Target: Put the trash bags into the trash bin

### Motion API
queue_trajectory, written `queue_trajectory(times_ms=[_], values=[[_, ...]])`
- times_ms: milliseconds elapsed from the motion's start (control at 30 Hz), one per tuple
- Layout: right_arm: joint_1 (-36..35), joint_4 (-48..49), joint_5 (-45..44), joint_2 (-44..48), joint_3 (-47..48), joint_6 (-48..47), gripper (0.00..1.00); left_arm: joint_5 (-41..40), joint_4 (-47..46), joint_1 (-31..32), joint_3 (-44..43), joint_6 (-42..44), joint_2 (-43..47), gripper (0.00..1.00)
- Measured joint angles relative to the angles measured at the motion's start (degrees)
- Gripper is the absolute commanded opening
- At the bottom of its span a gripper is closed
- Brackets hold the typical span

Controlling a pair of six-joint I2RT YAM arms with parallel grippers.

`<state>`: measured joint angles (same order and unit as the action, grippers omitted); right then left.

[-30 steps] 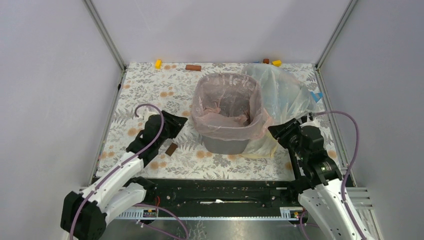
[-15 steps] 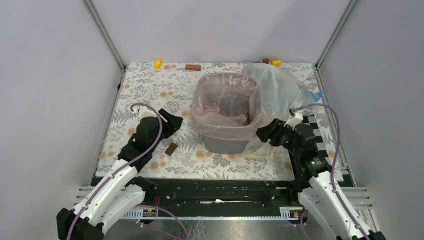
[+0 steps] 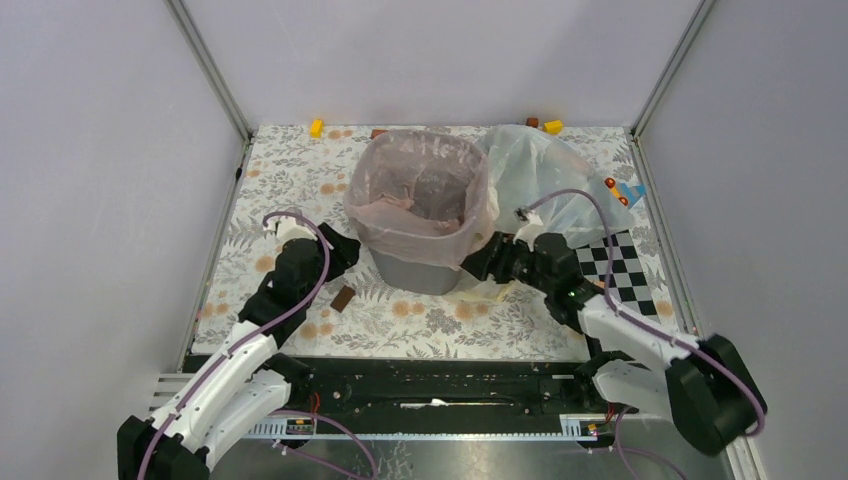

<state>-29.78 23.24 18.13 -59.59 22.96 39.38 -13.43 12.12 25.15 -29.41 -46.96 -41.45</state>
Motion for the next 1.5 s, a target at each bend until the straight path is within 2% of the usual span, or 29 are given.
queue_trajectory(times_ms=[200,300,467,800,933,1000,1133,1200,1300,1367,1500], values=[[-5.2,6.8,-2.5,-14.6,10.4,0.0,0.78,-2.1,-0.5,-1.0,0.0,-0.7,-0.4,0.64],[-5.7,8.0,-3.5,-17.1,13.5,-0.1,0.83,-2.0,-1.3,-1.0,0.0,-0.9,-0.4,0.65],[-5.8,5.0,-8.2,-13.1,13.7,-1.4,0.91,-0.7,-2.7,-1.0,0.2,-0.9,-0.3,0.65],[-5.4,-4.6,-21.3,-3.2,11.8,-3.1,0.86,5.6,-11.5,1.1,8.4,-7.3,0.3,0.67],[-3.9,-6.6,-22.1,-2.9,11.2,-3.5,0.75,5.4,-13.9,5.3,9.0,-9.3,-0.2,0.68],[-2.7,-7.1,-22.1,-3.3,11.5,-3.6,0.75,4.8,-15.3,7.5,9.0,-10.2,-0.7,0.68],[-1.8,-8.9,-22.0,-7.0,14.3,-4.4,0.85,2.5,-16.8,12.0,9.4,-11.4,-0.9,0.72],[-1.8,-10.1,-22.4,-8.7,15.7,-5.1,0.89,0.8,-17.1,14.1,9.4,-11.6,-1.0,0.79],[-1.8,-12.5,-25.7,-8.7,15.8,-5.6,0.99,-4.0,-17.5,19.2,9.6,-11.9,-1.0,0.92],[-1.8,-15.1,-29.3,-8.6,16.1,-5.2,1.0,-8.2,-17.9,23.2,10.1,-12.1,-1.0,0.98],[-1.7,-22.3,-37.8,-8.9,18.0,-2.0,1.0,-19.1,-18.8,34.3,10.4,-12.0,-2.9,0.99]])
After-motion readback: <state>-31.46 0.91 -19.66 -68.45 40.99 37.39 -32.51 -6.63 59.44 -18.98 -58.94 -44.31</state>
